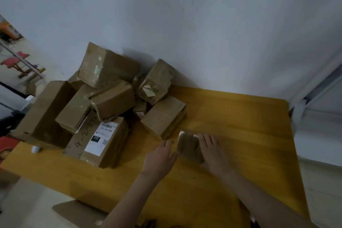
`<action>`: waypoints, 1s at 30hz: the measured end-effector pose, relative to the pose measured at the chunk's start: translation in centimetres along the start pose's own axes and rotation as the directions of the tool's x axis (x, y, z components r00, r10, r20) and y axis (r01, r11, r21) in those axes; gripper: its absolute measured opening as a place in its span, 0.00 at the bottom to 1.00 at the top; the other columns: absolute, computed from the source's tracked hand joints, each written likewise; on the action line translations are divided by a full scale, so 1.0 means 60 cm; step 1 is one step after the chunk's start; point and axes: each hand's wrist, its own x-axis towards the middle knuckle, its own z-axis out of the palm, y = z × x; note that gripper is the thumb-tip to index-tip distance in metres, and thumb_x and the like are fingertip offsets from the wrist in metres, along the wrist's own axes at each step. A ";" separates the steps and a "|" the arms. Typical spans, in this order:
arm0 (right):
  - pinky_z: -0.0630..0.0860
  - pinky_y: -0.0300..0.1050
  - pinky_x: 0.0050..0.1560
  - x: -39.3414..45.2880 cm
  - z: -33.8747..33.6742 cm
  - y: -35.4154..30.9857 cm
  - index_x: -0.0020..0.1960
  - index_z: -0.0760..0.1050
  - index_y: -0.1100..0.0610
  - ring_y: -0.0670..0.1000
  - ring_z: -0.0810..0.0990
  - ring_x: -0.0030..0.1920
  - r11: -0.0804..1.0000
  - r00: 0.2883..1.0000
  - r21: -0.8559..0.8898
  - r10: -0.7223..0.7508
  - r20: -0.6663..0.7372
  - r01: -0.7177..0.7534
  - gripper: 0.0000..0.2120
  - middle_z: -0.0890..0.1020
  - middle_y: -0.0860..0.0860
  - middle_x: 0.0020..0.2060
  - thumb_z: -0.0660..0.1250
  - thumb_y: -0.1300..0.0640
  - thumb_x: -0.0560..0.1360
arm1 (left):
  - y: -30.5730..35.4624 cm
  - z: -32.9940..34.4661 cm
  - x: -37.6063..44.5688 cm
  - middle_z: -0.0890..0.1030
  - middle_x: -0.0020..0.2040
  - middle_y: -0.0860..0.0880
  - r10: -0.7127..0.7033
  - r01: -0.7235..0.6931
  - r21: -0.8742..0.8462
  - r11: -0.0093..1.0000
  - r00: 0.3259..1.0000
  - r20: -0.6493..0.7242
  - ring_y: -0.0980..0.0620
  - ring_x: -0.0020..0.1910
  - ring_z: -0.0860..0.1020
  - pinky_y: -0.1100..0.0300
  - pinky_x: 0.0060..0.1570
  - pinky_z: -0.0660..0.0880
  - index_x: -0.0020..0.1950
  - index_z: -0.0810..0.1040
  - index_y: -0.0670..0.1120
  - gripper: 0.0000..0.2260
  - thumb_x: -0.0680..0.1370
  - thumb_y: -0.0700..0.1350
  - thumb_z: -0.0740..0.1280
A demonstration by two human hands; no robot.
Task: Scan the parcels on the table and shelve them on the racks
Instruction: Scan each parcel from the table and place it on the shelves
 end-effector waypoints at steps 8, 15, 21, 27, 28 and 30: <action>0.71 0.62 0.64 -0.128 -0.057 0.001 0.66 0.64 0.58 0.60 0.65 0.69 0.996 0.853 -0.001 -0.073 -0.516 0.084 0.37 0.67 0.56 0.65 0.80 0.54 0.63 | -0.022 -0.052 -0.011 0.67 0.71 0.55 0.139 -0.148 -0.137 0.979 0.988 -0.070 0.54 0.64 0.73 0.58 0.53 0.75 0.74 0.61 0.52 0.22 0.83 0.58 0.49; 0.73 0.43 0.62 -0.217 -0.144 -0.069 0.68 0.55 0.40 0.41 0.64 0.69 0.659 0.825 0.743 0.481 -0.296 -0.118 0.52 0.60 0.29 0.67 0.77 0.32 0.52 | -0.002 -0.112 -0.055 0.70 0.69 0.54 0.387 -0.402 -0.268 0.875 0.915 -0.111 0.56 0.64 0.72 0.57 0.58 0.72 0.73 0.65 0.52 0.26 0.80 0.61 0.45; 0.79 0.38 0.46 -0.265 -0.196 -0.121 0.64 0.67 0.50 0.48 0.80 0.54 -0.190 0.758 0.965 0.599 0.258 -0.178 0.51 0.80 0.49 0.56 0.79 0.34 0.46 | 0.021 -0.126 -0.076 0.72 0.67 0.54 0.507 -0.515 -0.302 0.802 0.855 -0.112 0.55 0.62 0.73 0.55 0.58 0.72 0.71 0.66 0.52 0.20 0.82 0.58 0.48; 0.71 0.61 0.65 -0.309 -0.200 -0.144 0.69 0.69 0.55 0.59 0.76 0.64 -0.586 0.831 0.810 0.441 0.339 -0.020 0.48 0.77 0.57 0.64 0.81 0.40 0.54 | 0.033 -0.126 -0.111 0.70 0.69 0.56 0.597 -0.576 -0.362 0.733 0.800 -0.062 0.56 0.64 0.72 0.55 0.61 0.71 0.72 0.65 0.54 0.26 0.79 0.63 0.45; 0.67 0.63 0.67 -0.317 -0.201 -0.151 0.71 0.67 0.55 0.61 0.73 0.66 -0.655 0.872 0.755 0.390 0.297 0.036 0.43 0.74 0.59 0.67 0.78 0.42 0.61 | 0.035 -0.125 -0.117 0.69 0.69 0.57 0.605 -0.579 -0.374 0.724 0.794 -0.057 0.57 0.65 0.71 0.57 0.61 0.70 0.72 0.65 0.54 0.25 0.80 0.63 0.46; 0.57 0.62 0.72 -0.330 -0.188 -0.166 0.76 0.59 0.53 0.61 0.65 0.71 -0.668 0.898 0.733 0.391 0.200 0.128 0.35 0.65 0.60 0.73 0.64 0.39 0.74 | 0.040 -0.124 -0.127 0.69 0.70 0.58 0.608 -0.573 -0.398 0.716 0.792 -0.045 0.59 0.64 0.70 0.62 0.58 0.68 0.72 0.64 0.55 0.23 0.81 0.61 0.47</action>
